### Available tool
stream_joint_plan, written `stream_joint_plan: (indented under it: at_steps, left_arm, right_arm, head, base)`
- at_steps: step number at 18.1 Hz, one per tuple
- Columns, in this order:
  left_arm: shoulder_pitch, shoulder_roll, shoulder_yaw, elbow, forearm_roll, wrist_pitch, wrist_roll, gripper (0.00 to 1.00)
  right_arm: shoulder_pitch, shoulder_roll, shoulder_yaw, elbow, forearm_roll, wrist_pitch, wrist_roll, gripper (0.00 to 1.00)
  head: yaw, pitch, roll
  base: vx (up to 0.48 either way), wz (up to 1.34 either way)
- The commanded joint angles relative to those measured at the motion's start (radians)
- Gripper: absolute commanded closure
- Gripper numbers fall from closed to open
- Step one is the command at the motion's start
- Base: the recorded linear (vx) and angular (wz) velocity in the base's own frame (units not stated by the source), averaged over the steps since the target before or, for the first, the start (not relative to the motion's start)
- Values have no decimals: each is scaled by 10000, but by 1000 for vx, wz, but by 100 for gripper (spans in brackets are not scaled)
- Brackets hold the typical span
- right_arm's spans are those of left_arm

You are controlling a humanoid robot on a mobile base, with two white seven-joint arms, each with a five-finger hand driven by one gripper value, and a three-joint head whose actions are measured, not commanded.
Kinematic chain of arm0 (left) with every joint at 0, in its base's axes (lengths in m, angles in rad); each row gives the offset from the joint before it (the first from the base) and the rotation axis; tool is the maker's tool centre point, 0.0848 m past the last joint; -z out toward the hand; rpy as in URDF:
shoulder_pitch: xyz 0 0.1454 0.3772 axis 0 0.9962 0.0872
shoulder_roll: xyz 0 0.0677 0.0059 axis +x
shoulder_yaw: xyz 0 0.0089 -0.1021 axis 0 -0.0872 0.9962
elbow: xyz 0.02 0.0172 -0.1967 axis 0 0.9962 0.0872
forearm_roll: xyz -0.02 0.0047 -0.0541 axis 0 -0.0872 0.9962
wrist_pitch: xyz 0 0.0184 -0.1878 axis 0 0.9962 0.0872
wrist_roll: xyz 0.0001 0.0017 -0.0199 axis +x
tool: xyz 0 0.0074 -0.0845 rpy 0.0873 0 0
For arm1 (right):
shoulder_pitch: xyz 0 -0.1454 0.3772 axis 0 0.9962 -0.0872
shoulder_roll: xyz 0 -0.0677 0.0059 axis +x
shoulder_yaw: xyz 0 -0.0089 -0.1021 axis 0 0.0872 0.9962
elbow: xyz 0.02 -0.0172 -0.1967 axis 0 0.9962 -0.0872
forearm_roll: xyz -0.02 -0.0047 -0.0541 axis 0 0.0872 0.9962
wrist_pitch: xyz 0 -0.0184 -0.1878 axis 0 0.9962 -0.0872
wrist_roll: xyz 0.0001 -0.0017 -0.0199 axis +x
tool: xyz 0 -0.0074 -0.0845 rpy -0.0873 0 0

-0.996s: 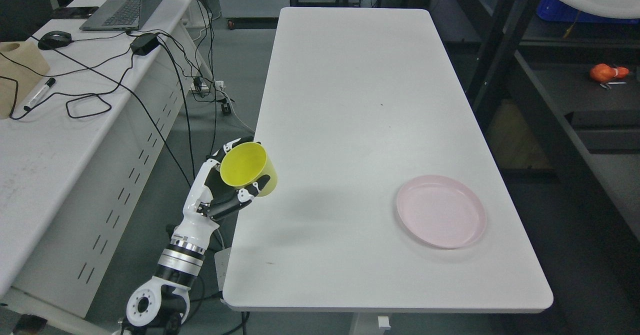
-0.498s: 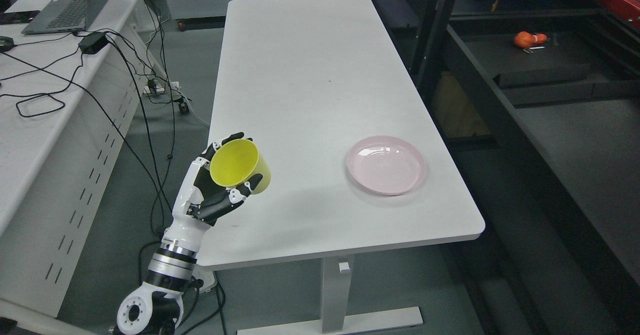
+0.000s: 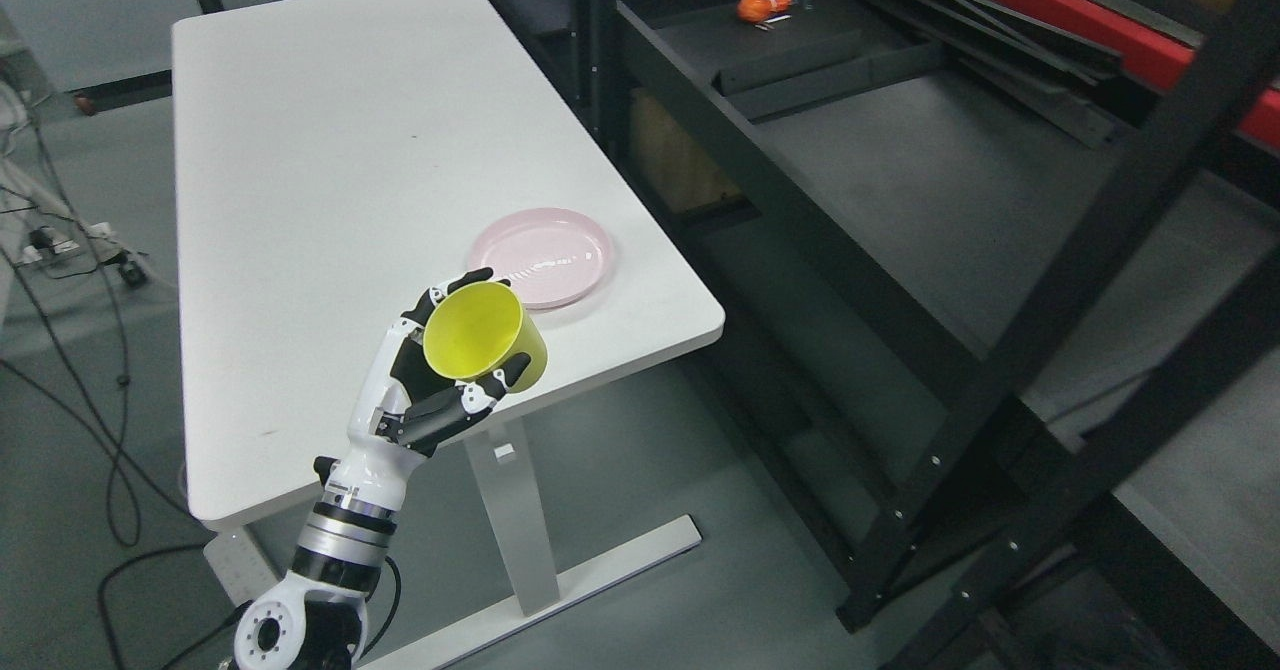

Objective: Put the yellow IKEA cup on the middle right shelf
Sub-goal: 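Turn toward the shelving unit holding the cup in the left hand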

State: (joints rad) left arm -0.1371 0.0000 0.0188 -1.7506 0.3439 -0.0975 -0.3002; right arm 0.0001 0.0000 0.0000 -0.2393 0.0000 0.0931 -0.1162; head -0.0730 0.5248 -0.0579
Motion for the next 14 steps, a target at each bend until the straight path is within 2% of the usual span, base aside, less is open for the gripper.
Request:
stream_joint_plan:
  at_steps: [1, 7, 14]
  left_arm:
    - [37, 175, -65, -181, -2, 24, -5, 100]
    - [37, 175, -95, -227, 13, 24, -5, 100]
    - [144, 175, -785, -242, 13, -222, -5, 100]
  right_arm:
    - [137, -175, 169, 0, -245, 5, -4, 0]
    - [137, -175, 169, 0, -245, 5, -4, 1]
    - [137, -175, 169, 0, -245, 5, -4, 1]
  head:
    - [0, 0, 0]
    - [0, 0, 0]
    - [0, 0, 0]
  base:
    - [-247, -685]
    - [-246, -757]
    - [-235, -824]
